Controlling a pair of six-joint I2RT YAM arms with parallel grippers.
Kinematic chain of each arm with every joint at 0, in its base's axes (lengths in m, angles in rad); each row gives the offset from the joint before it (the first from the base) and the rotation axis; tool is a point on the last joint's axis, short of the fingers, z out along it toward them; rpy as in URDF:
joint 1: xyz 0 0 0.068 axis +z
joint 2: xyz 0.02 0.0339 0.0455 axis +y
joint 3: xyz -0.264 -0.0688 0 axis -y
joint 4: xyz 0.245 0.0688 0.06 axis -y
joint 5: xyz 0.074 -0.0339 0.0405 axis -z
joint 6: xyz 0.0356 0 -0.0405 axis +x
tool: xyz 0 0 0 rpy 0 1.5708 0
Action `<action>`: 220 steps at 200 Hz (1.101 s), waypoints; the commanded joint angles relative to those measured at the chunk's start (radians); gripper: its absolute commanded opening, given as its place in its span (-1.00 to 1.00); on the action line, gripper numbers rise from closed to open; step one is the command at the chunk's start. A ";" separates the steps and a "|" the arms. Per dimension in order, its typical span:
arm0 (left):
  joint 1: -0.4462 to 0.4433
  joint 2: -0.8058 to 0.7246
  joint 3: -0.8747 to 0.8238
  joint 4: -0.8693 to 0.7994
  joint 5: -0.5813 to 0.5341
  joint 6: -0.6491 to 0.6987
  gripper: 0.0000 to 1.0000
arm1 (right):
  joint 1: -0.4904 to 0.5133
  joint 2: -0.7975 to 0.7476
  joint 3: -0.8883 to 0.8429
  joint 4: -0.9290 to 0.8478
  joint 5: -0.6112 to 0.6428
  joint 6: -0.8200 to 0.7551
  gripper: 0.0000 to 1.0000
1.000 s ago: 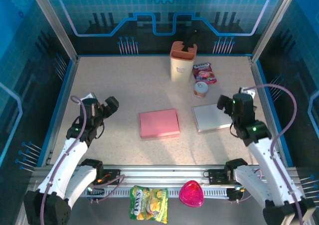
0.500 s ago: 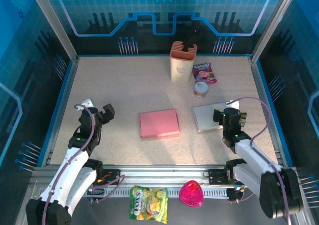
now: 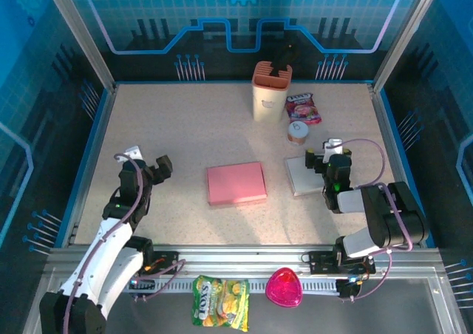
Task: Fold the paper box
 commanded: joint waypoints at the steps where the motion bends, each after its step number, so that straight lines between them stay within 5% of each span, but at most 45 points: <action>1: 0.015 0.021 -0.033 0.113 0.001 0.076 0.99 | -0.017 0.074 -0.043 0.260 -0.031 -0.014 0.99; 71: 0.042 0.374 -0.115 0.605 0.030 0.173 0.98 | -0.021 0.060 0.011 0.147 -0.022 -0.004 0.99; 136: 0.092 0.708 0.104 0.638 0.144 0.181 0.99 | -0.012 0.064 0.102 -0.019 -0.099 -0.047 0.99; 220: 0.245 0.806 0.201 0.583 0.356 0.133 0.99 | -0.017 0.060 0.117 -0.053 -0.115 -0.045 0.99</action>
